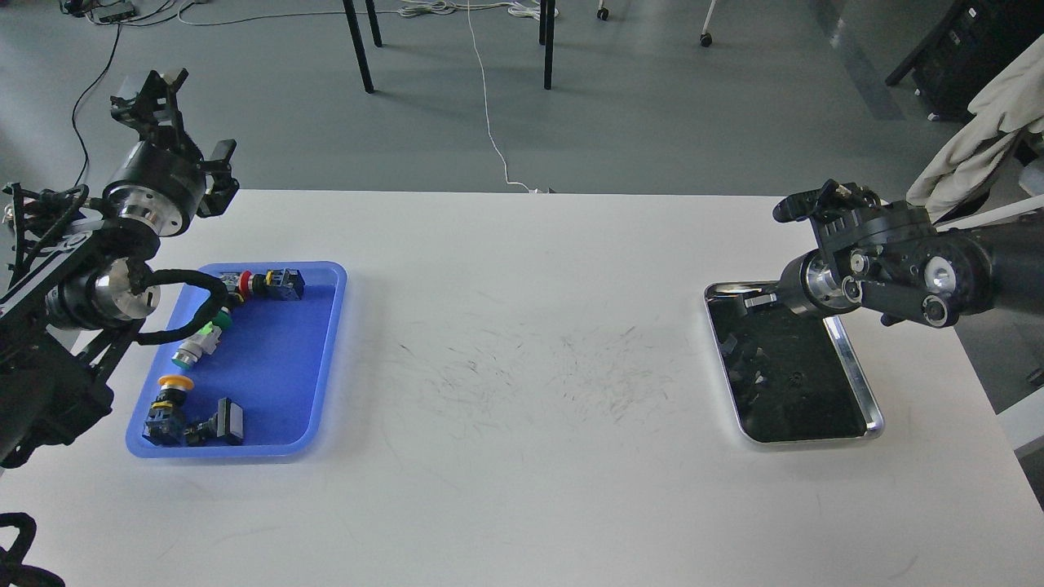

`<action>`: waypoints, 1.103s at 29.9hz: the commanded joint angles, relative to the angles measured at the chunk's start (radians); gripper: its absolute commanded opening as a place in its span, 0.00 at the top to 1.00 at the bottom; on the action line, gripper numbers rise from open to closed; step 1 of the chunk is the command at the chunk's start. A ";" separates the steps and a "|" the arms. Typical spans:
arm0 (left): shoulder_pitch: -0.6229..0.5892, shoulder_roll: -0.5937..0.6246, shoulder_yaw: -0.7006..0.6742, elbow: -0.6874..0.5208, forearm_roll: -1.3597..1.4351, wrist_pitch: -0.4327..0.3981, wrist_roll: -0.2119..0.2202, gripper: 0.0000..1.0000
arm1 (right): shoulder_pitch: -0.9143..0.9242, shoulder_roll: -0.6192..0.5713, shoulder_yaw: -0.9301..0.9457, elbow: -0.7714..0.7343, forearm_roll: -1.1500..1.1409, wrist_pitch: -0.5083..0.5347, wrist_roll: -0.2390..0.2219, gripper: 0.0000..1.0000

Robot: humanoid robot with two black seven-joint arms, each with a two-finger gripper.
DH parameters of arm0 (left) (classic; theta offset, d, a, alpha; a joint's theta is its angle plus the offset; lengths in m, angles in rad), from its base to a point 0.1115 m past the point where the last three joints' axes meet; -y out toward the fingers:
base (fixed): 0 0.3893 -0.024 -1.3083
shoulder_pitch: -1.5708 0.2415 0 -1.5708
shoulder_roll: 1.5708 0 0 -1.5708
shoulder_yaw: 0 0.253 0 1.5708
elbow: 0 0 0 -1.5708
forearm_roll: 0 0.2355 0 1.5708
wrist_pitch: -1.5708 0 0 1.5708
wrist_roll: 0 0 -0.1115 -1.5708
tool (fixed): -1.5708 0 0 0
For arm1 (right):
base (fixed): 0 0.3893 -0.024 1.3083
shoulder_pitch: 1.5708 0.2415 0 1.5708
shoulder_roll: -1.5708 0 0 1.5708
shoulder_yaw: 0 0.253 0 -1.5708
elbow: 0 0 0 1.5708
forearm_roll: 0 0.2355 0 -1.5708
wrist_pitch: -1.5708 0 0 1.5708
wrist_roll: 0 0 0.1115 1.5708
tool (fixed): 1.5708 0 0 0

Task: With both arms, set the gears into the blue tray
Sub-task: 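Carry the gear to the table centre and open the right gripper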

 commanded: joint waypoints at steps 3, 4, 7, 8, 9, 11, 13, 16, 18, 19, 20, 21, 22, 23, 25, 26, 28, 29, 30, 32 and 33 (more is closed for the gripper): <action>0.000 0.003 0.000 0.000 -0.001 0.002 0.000 0.02 | 0.107 0.011 0.140 0.044 0.003 -0.001 -0.006 0.98; 0.000 0.003 -0.001 0.000 -0.001 0.002 0.000 0.02 | 0.110 0.019 0.184 0.044 0.006 0.001 -0.006 0.98; 0.000 0.006 -0.003 0.000 -0.001 0.002 0.000 0.02 | 0.090 0.066 0.324 0.041 0.085 -0.004 -0.008 0.98; 0.000 0.007 -0.003 0.000 -0.001 0.002 0.000 0.02 | 0.078 0.095 0.356 0.039 0.133 -0.005 -0.008 0.98; 0.000 0.010 -0.003 0.002 -0.001 0.002 0.000 0.02 | 0.064 0.133 0.384 0.036 0.180 -0.007 -0.008 0.98; 0.000 0.016 -0.003 0.005 -0.001 0.000 0.000 0.02 | 0.049 0.216 0.403 0.029 0.242 -0.027 -0.008 0.98; 0.000 0.019 -0.005 0.006 -0.007 0.000 -0.001 0.02 | 0.032 0.291 0.407 0.015 0.268 -0.065 -0.009 0.98; 0.000 0.020 -0.005 0.006 -0.008 0.002 0.000 0.02 | -0.026 0.364 0.412 -0.039 0.276 -0.106 -0.008 0.98; 0.000 0.026 -0.003 0.006 -0.008 0.002 -0.001 0.02 | -0.062 0.364 0.413 -0.077 0.276 -0.120 -0.008 0.98; 0.000 0.028 -0.003 0.006 -0.010 0.002 -0.001 0.02 | -0.077 0.364 0.413 -0.091 0.276 -0.129 -0.008 0.98; 0.000 0.028 -0.003 0.006 -0.010 0.002 -0.001 0.02 | -0.099 0.364 0.413 -0.103 0.276 -0.142 -0.008 0.98; 0.000 0.030 -0.003 0.006 -0.010 0.002 -0.001 0.02 | -0.108 0.364 0.418 -0.099 0.278 -0.151 -0.008 0.98; 0.000 0.031 -0.003 0.006 -0.010 0.003 -0.001 0.02 | -0.113 0.364 0.423 -0.085 0.278 -0.157 -0.008 0.98; 0.000 0.037 -0.003 0.006 -0.010 0.002 -0.001 0.02 | -0.114 0.364 0.424 -0.065 0.279 -0.159 -0.008 0.98; 0.000 0.042 -0.003 0.006 -0.010 0.002 -0.001 0.02 | -0.123 0.364 0.424 -0.013 0.273 -0.162 -0.009 0.98; 0.000 0.042 -0.005 0.006 -0.010 0.002 -0.001 0.02 | -0.128 0.364 0.423 -0.001 0.273 -0.162 -0.014 0.98; 0.000 0.042 -0.006 0.006 -0.010 0.002 -0.001 0.02 | -0.140 0.364 0.423 0.012 0.273 -0.162 -0.026 0.98; 0.000 0.042 -0.006 0.006 -0.011 0.003 -0.001 0.02 | -0.148 0.364 0.421 0.019 0.270 -0.162 -0.031 0.98; 0.000 0.042 -0.006 0.006 -0.011 0.003 -0.001 0.02 | -0.155 0.364 0.421 0.032 0.267 -0.162 -0.032 0.98; 0.000 0.043 -0.006 0.006 -0.011 0.002 -0.001 0.02 | -0.172 0.364 0.420 0.061 0.262 -0.162 -0.035 0.98; 0.000 0.043 -0.006 0.006 -0.011 0.002 -0.001 0.02 | -0.185 0.364 0.418 0.062 0.259 -0.162 -0.042 0.98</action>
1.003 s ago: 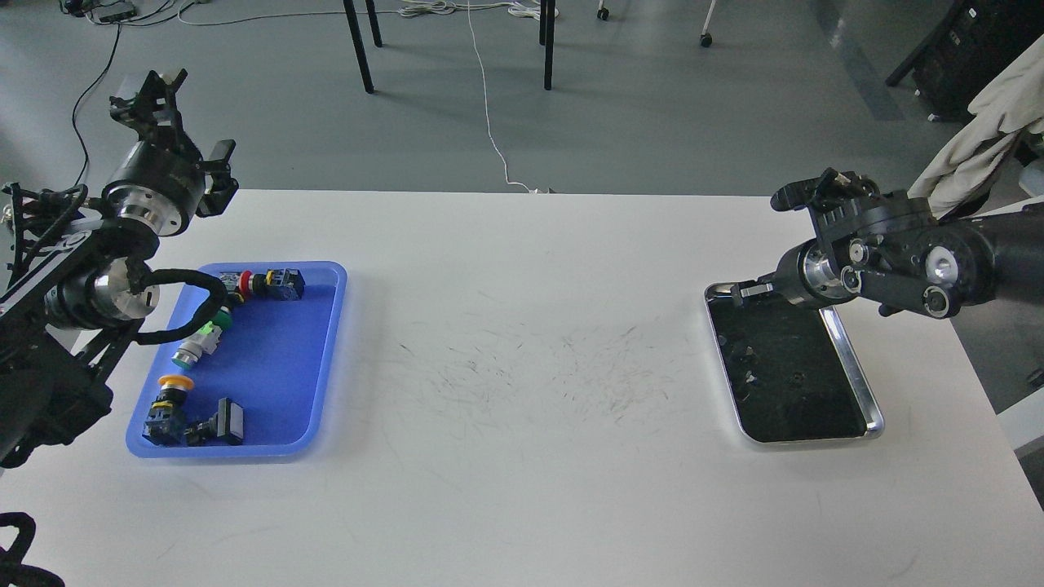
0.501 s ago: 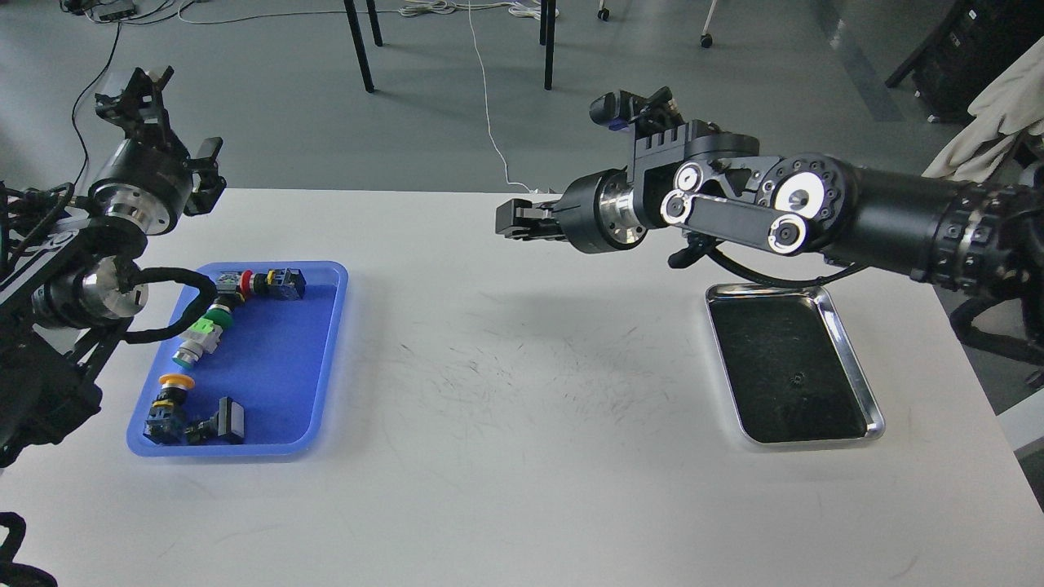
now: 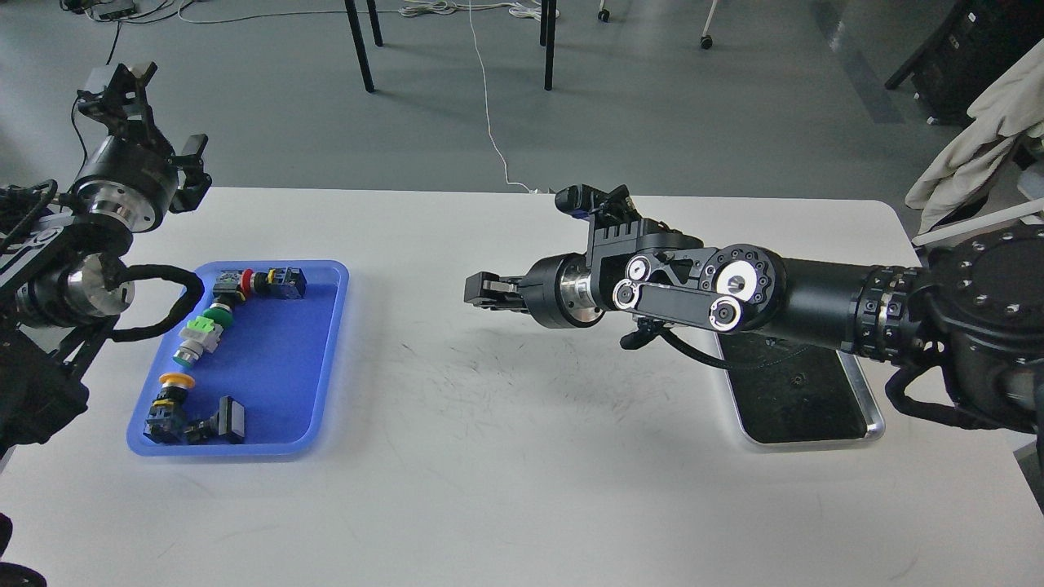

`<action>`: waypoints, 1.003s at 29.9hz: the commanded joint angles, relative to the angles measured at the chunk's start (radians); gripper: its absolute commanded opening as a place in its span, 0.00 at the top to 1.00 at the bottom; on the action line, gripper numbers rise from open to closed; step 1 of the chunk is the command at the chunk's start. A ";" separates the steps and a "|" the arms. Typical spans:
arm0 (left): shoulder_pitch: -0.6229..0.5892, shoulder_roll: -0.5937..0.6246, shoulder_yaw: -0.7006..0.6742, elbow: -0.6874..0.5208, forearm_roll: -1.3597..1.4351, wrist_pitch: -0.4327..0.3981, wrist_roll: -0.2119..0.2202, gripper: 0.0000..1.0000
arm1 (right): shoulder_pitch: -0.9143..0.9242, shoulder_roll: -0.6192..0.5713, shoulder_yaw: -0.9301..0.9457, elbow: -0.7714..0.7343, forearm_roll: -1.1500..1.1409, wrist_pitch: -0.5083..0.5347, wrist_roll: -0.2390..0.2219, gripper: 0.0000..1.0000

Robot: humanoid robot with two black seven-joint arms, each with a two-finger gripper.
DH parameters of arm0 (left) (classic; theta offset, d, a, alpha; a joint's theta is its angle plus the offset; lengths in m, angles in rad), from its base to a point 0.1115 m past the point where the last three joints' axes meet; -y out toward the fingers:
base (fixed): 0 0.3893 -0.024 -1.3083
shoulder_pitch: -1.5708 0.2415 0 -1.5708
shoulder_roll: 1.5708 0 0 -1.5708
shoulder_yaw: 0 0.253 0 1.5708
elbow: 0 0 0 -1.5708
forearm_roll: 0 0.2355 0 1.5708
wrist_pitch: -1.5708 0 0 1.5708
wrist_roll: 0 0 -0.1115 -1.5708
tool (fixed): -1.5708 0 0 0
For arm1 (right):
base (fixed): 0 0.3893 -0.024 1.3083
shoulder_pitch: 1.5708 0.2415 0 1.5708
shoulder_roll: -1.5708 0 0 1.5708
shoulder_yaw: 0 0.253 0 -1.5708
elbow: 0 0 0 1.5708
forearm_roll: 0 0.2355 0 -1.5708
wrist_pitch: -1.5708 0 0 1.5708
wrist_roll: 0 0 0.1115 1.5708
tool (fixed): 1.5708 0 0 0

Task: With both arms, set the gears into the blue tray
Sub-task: 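Carry the gear to the table centre and open the right gripper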

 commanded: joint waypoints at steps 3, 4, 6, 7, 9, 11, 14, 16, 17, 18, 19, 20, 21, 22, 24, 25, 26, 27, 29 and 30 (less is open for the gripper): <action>0.000 0.006 0.000 0.000 0.000 -0.001 0.000 0.02 | -0.064 0.000 -0.007 0.024 -0.021 -0.003 -0.040 0.98; 0.000 0.009 0.000 -0.002 0.000 -0.001 0.000 0.02 | -0.074 0.000 -0.010 0.024 -0.024 -0.003 -0.043 0.98; 0.000 0.009 -0.003 -0.002 0.000 -0.001 0.000 0.02 | -0.084 0.000 -0.013 0.021 -0.027 -0.003 -0.048 0.98; 0.000 0.011 -0.005 -0.002 0.000 -0.001 0.000 0.02 | -0.084 0.000 -0.013 0.018 -0.028 -0.003 -0.050 0.98; 0.000 0.012 -0.006 0.000 0.000 -0.001 0.000 0.02 | -0.085 0.000 -0.013 0.018 -0.033 -0.003 -0.050 0.98; 0.000 0.014 -0.006 -0.002 0.000 -0.001 0.000 0.02 | -0.087 0.000 -0.011 0.020 -0.035 -0.003 -0.050 0.96; 0.000 0.014 -0.008 -0.002 0.000 -0.001 0.000 0.02 | -0.091 0.000 -0.011 0.026 -0.033 -0.003 -0.050 0.92; 0.000 0.014 -0.006 -0.002 0.000 -0.001 0.000 0.02 | -0.093 0.000 -0.013 0.029 -0.033 -0.003 -0.048 0.81; 0.000 0.015 -0.006 0.000 0.000 -0.001 0.000 0.02 | -0.093 0.000 -0.013 0.034 -0.033 -0.003 -0.048 0.74; 0.000 0.015 -0.006 0.000 0.000 -0.001 0.000 0.02 | -0.093 0.000 -0.011 0.037 -0.033 -0.003 -0.048 0.69; 0.000 0.015 -0.006 -0.002 0.000 -0.001 0.000 0.02 | -0.093 0.000 -0.011 0.038 -0.033 -0.004 -0.048 0.65; 0.000 0.015 -0.006 0.000 0.000 -0.001 0.000 0.02 | -0.093 0.000 -0.013 0.038 -0.033 -0.004 -0.048 0.62; 0.000 0.017 -0.006 -0.002 0.000 -0.001 0.000 0.02 | -0.093 0.000 -0.013 0.038 -0.033 -0.006 -0.048 0.59; 0.000 0.017 -0.006 -0.002 0.000 0.001 0.000 0.02 | -0.093 0.000 -0.011 0.038 -0.032 -0.010 -0.048 0.54; 0.000 0.017 -0.003 -0.002 0.000 0.001 0.000 0.02 | -0.093 0.000 -0.013 0.040 -0.030 -0.026 -0.048 0.40; 0.000 0.017 0.000 -0.002 0.000 0.001 0.000 0.02 | -0.093 0.000 -0.011 0.040 -0.030 -0.033 -0.048 0.37; 0.000 0.017 0.000 0.000 0.000 0.001 0.002 0.02 | -0.093 0.000 -0.011 0.041 -0.030 -0.038 -0.047 0.37; 0.000 0.015 0.000 0.000 0.001 0.001 0.002 0.02 | -0.093 0.000 -0.011 0.041 -0.030 -0.043 -0.045 0.35; 0.000 0.014 0.003 0.000 0.000 0.004 0.002 0.02 | -0.091 0.000 -0.005 0.038 -0.029 -0.050 -0.042 0.28; 0.000 0.014 0.004 0.000 0.000 0.008 0.002 0.02 | -0.091 0.000 0.005 0.034 -0.029 -0.055 -0.042 0.24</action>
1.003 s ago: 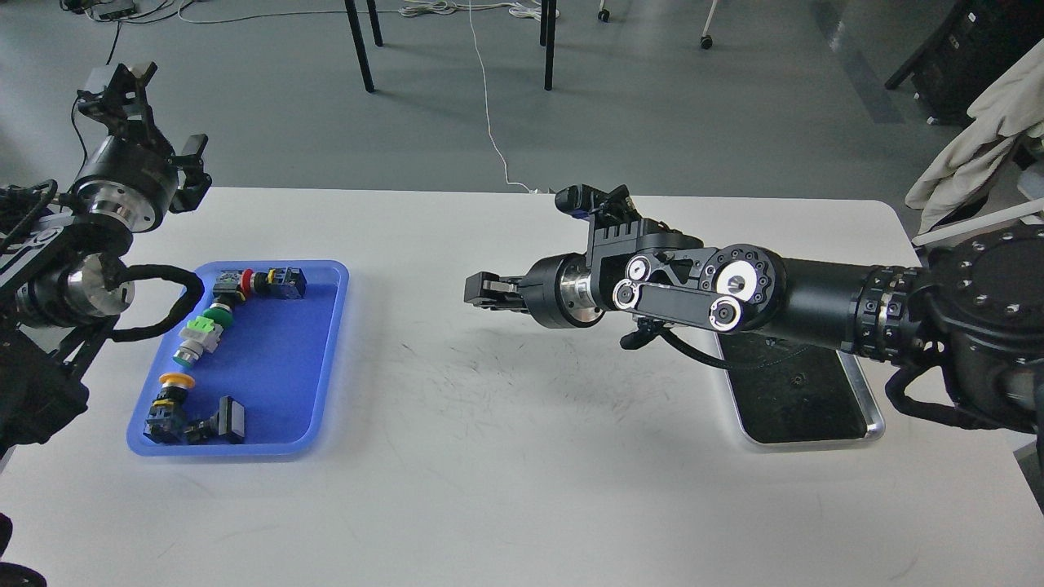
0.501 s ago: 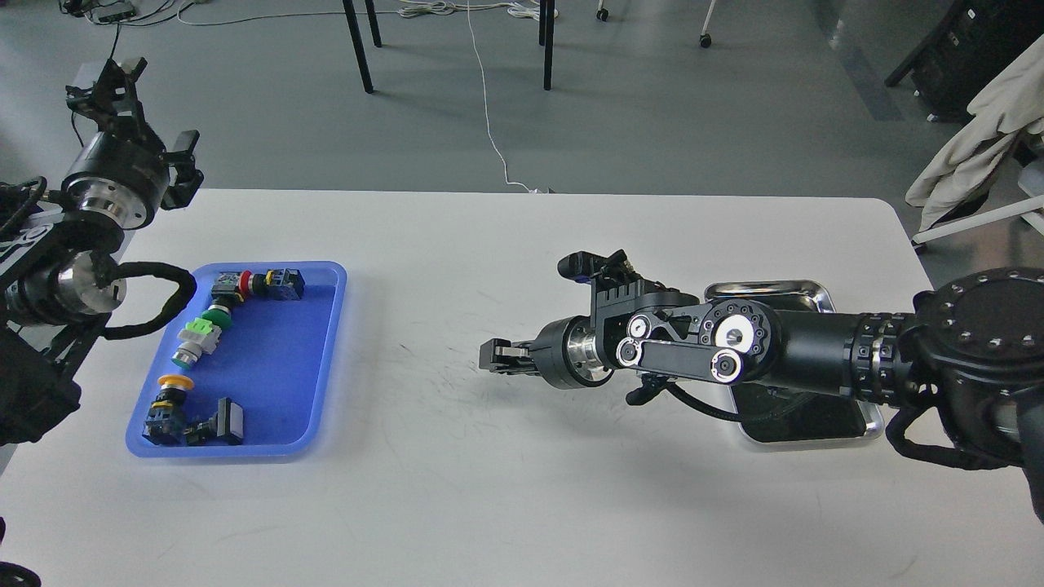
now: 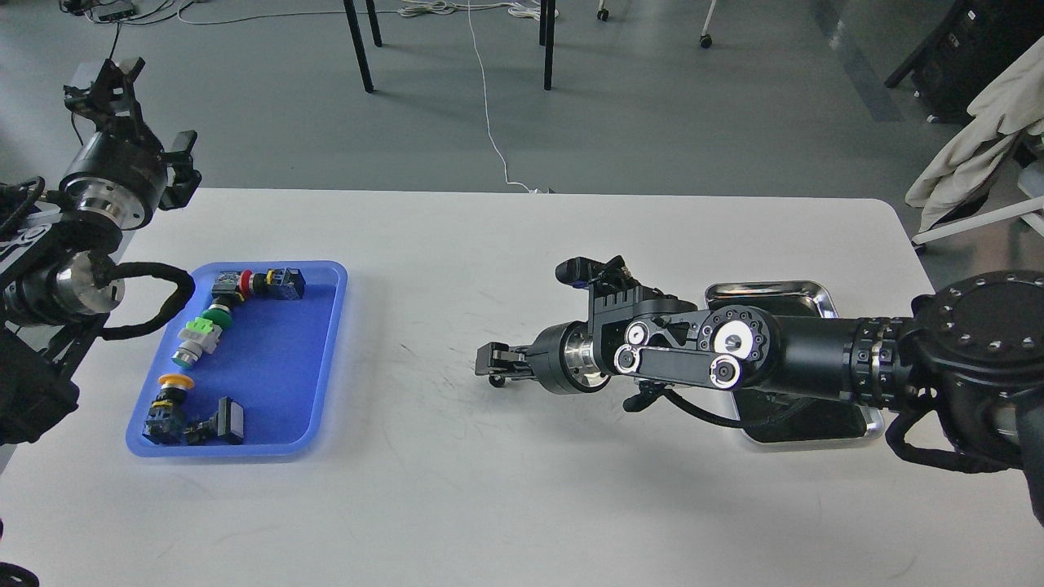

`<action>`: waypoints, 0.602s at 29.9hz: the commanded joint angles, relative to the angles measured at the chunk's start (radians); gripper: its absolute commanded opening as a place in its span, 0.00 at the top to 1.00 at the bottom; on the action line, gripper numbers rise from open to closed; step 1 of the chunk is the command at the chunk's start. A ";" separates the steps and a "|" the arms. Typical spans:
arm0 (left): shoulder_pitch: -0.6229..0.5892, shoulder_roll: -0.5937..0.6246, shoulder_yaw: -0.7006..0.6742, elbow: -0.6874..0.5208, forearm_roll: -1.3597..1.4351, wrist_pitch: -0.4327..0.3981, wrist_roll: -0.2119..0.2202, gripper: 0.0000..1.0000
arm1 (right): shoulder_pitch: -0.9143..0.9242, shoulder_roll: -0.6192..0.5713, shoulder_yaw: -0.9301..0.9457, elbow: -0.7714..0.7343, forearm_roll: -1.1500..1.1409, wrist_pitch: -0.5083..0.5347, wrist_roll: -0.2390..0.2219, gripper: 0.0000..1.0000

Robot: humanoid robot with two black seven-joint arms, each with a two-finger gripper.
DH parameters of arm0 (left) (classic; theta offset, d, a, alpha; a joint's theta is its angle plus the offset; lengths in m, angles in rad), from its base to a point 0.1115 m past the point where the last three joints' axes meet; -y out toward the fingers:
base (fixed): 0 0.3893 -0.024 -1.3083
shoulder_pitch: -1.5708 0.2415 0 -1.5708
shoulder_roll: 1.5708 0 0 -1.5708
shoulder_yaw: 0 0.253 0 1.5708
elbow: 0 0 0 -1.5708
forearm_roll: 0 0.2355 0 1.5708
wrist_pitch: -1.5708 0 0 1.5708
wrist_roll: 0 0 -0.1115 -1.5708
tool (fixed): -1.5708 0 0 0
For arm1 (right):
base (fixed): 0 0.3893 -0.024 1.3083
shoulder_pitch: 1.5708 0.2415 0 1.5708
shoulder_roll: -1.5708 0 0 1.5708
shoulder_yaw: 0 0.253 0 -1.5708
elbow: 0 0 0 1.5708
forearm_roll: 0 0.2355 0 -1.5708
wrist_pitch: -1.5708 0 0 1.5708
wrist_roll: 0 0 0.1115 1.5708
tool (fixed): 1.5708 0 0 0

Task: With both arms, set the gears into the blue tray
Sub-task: 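Carry the gear to the table centre and open the right gripper, then withdraw the right gripper back over the metal tray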

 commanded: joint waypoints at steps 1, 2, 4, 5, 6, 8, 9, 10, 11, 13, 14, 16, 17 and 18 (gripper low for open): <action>0.000 -0.003 0.004 0.000 0.002 0.011 0.001 0.02 | 0.003 0.000 0.029 -0.011 0.003 -0.013 0.003 0.20; 0.000 -0.005 0.006 -0.001 0.003 0.014 0.003 0.02 | 0.006 0.000 0.063 -0.020 0.006 -0.009 0.001 0.15; 0.000 -0.003 0.006 0.000 0.009 0.016 0.003 0.02 | 0.008 0.000 0.127 -0.059 0.009 -0.003 0.001 0.13; 0.000 -0.001 0.006 0.000 0.009 0.016 0.004 0.02 | 0.008 0.000 0.167 -0.083 0.010 -0.001 0.001 0.13; 0.000 -0.001 0.006 0.000 0.011 0.016 0.007 0.02 | 0.008 0.000 0.205 -0.105 0.012 0.002 0.001 0.12; 0.000 0.002 0.007 -0.001 0.011 0.016 0.010 0.02 | 0.005 0.000 0.286 -0.140 0.013 0.003 0.001 0.11; 0.000 0.005 0.007 -0.004 0.012 0.016 0.010 0.02 | 0.003 0.000 0.326 -0.154 0.015 0.006 0.001 0.10; 0.000 0.008 0.007 -0.009 0.014 0.016 0.012 0.02 | 0.002 0.000 0.371 -0.166 0.015 0.006 0.001 0.10; 0.000 0.009 0.012 -0.016 0.015 0.016 0.012 0.02 | -0.003 0.000 0.427 -0.175 0.016 0.006 0.001 0.10; -0.002 0.020 0.028 -0.042 0.023 0.016 0.015 0.02 | -0.018 0.000 0.524 -0.175 0.016 0.006 0.001 0.09; -0.002 0.032 0.039 -0.056 0.029 0.016 0.015 0.02 | -0.027 0.000 0.569 -0.174 0.018 0.006 0.001 0.09; -0.006 0.054 0.062 -0.081 0.044 0.014 0.017 0.02 | -0.054 0.000 0.668 -0.166 0.036 0.008 0.001 0.09; -0.011 0.058 0.074 -0.089 0.052 0.014 0.017 0.02 | -0.072 -0.011 0.722 -0.163 0.068 0.019 0.001 0.09; -0.015 0.060 0.079 -0.090 0.057 0.014 0.017 0.02 | -0.090 -0.047 0.768 -0.159 0.105 0.032 0.001 0.09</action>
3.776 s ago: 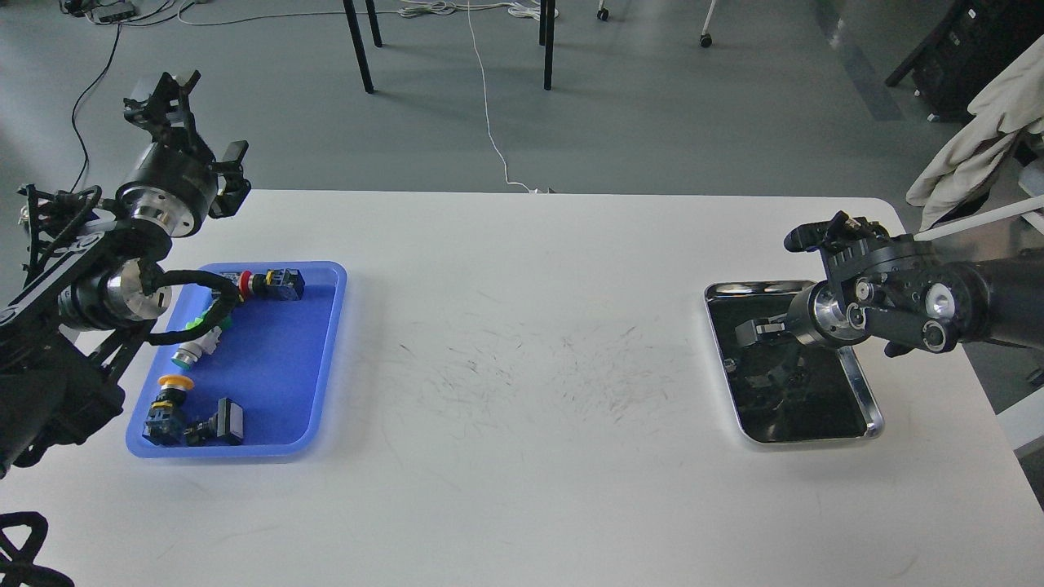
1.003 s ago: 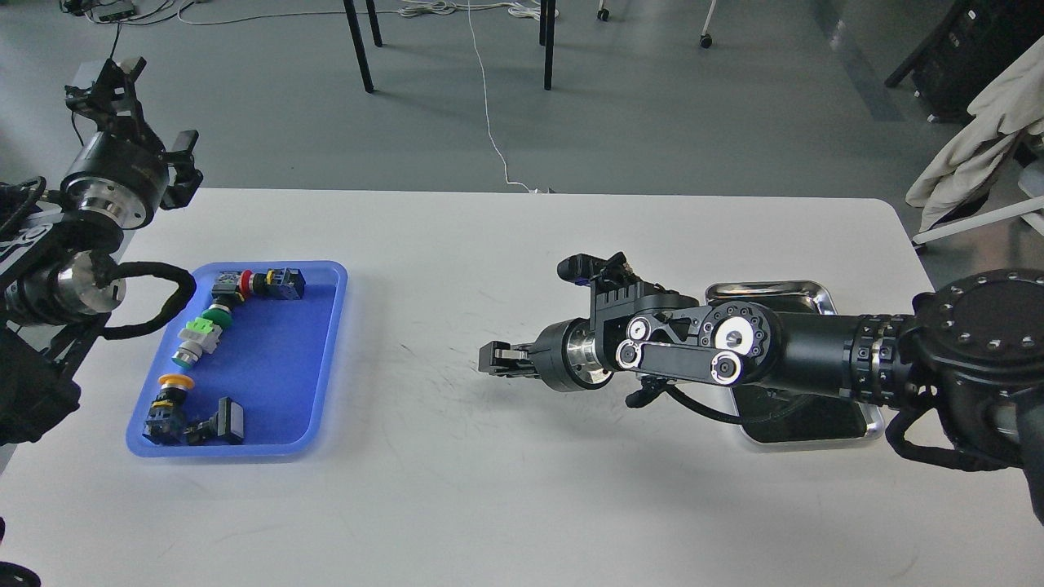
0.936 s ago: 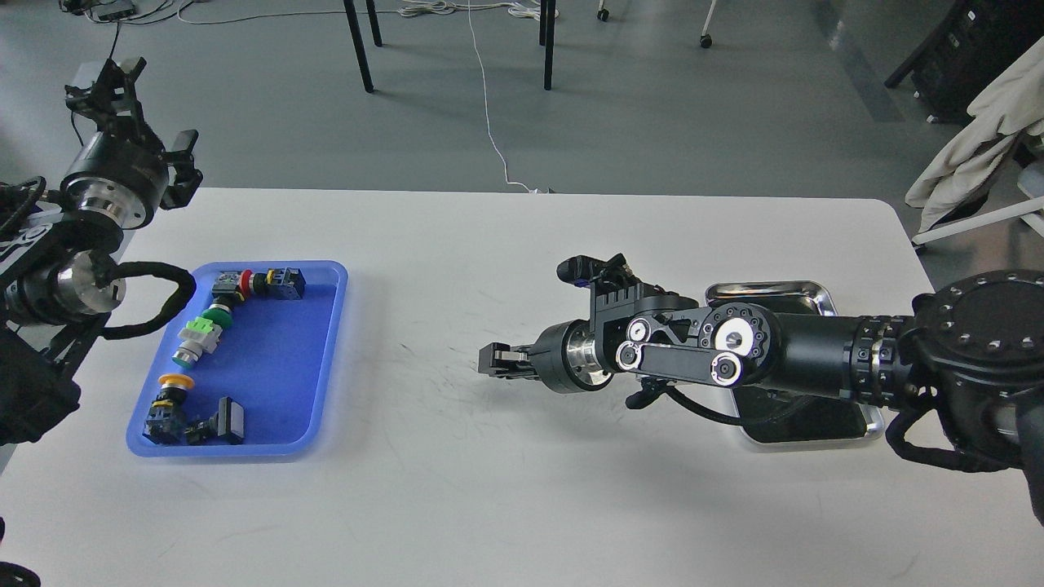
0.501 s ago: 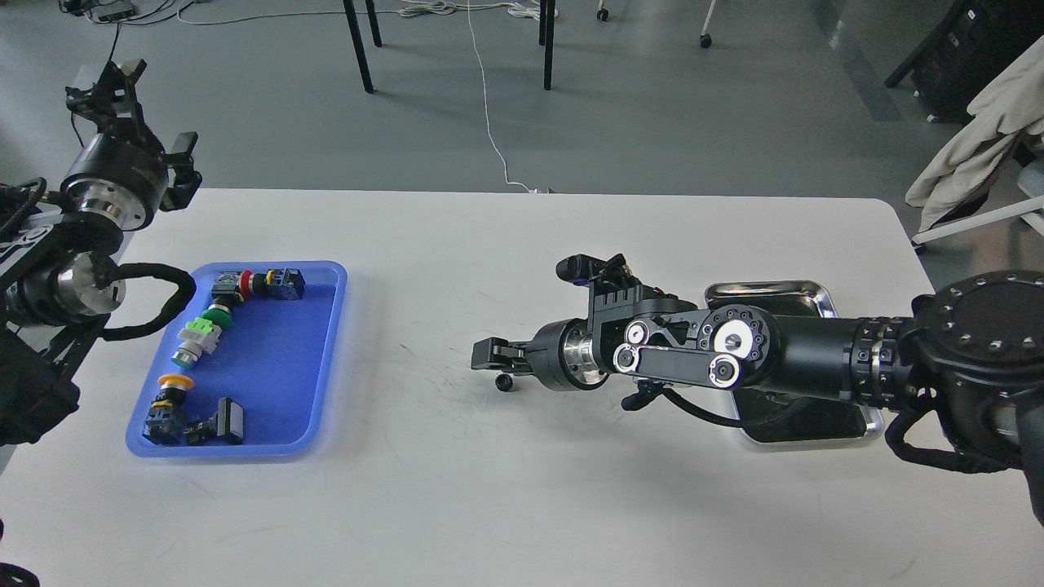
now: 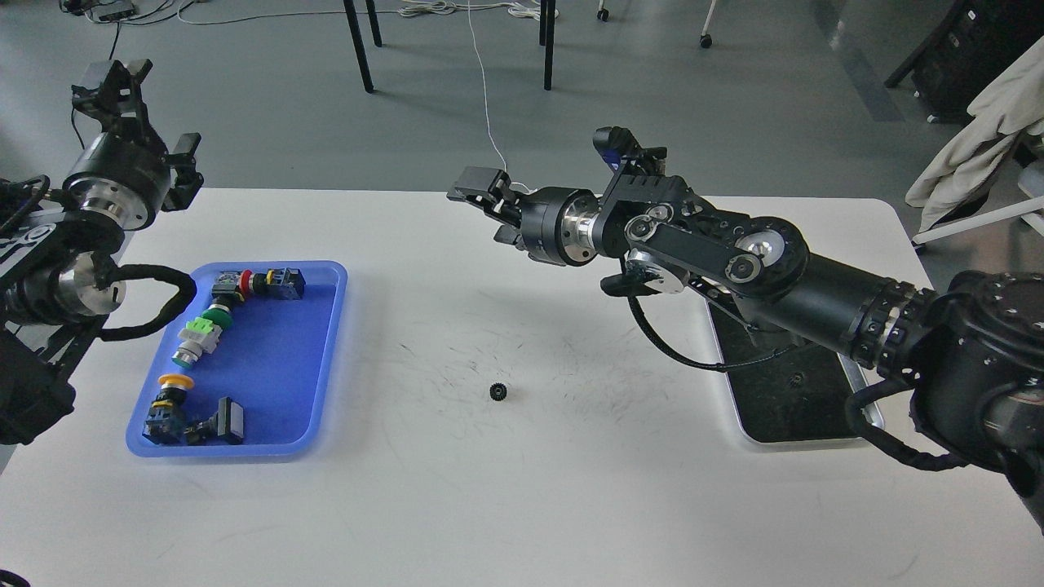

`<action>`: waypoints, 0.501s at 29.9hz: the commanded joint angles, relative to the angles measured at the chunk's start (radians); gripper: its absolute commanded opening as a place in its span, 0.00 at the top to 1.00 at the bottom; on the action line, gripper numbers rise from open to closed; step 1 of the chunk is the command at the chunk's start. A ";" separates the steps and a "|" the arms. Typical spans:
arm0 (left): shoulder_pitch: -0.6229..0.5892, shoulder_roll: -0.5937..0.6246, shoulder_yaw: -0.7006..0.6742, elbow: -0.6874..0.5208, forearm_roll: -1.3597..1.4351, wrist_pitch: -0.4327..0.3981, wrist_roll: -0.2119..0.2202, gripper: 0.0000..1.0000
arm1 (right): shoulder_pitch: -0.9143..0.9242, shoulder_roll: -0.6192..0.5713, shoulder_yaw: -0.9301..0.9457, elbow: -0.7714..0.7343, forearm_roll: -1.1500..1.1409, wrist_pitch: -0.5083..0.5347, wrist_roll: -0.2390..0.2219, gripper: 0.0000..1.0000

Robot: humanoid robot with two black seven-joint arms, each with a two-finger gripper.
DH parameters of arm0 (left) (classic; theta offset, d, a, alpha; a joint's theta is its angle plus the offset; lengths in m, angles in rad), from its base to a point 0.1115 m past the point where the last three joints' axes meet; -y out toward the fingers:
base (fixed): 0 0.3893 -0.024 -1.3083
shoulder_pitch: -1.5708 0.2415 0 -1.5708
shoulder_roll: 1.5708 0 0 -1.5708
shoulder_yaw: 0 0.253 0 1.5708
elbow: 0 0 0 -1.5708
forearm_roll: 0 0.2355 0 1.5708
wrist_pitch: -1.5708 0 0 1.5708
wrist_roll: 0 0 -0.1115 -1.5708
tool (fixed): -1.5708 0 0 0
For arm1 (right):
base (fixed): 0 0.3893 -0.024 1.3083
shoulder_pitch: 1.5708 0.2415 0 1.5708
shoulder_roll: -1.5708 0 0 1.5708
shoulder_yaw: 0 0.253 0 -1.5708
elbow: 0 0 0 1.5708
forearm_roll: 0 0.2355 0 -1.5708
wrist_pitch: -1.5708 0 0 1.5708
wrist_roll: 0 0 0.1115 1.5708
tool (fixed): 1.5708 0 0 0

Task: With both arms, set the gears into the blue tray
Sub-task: 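Withdraw the right gripper back over the metal tray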

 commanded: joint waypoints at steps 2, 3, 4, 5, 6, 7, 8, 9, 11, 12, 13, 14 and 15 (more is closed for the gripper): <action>-0.015 0.014 0.025 -0.028 0.022 -0.001 0.002 0.02 | -0.083 -0.139 0.232 0.033 0.162 0.044 -0.001 0.09; -0.016 0.014 0.025 -0.035 0.024 -0.001 0.004 0.02 | -0.109 -0.181 0.275 0.053 0.206 0.046 -0.003 0.09; -0.019 0.014 0.025 -0.036 0.024 -0.003 0.005 0.02 | -0.139 -0.224 0.321 0.079 0.252 0.048 -0.004 0.09; -0.022 0.016 0.025 -0.036 0.024 -0.003 0.005 0.02 | -0.173 -0.263 0.370 0.101 0.294 0.048 -0.003 0.09; -0.033 0.019 0.025 -0.036 0.024 -0.004 0.005 0.02 | -0.217 -0.305 0.430 0.120 0.335 0.048 -0.003 0.09; -0.042 0.019 0.026 -0.036 0.025 -0.004 0.007 0.02 | -0.260 -0.340 0.486 0.133 0.366 0.048 -0.004 0.09; -0.048 0.017 0.031 -0.036 0.025 -0.004 0.007 0.02 | -0.309 -0.372 0.549 0.141 0.389 0.051 -0.003 0.09; -0.052 0.016 0.038 -0.036 0.025 -0.004 0.008 0.02 | -0.363 -0.397 0.620 0.147 0.409 0.057 -0.004 0.09; -0.052 0.011 0.051 -0.036 0.025 -0.004 0.009 0.02 | -0.469 -0.423 0.736 0.170 0.438 0.084 -0.004 0.09; -0.053 0.010 0.052 -0.036 0.025 -0.004 0.009 0.02 | -0.527 -0.436 0.786 0.188 0.449 0.103 -0.006 0.09; -0.053 0.007 0.057 -0.036 0.025 -0.004 0.009 0.02 | -0.592 -0.454 0.836 0.217 0.460 0.120 -0.006 0.09; -0.052 0.006 0.057 -0.036 0.025 -0.004 0.009 0.02 | -0.638 -0.468 0.867 0.245 0.464 0.130 -0.006 0.08; -0.052 0.005 0.057 -0.036 0.025 -0.003 0.009 0.02 | -0.697 -0.483 0.899 0.280 0.466 0.144 -0.006 0.08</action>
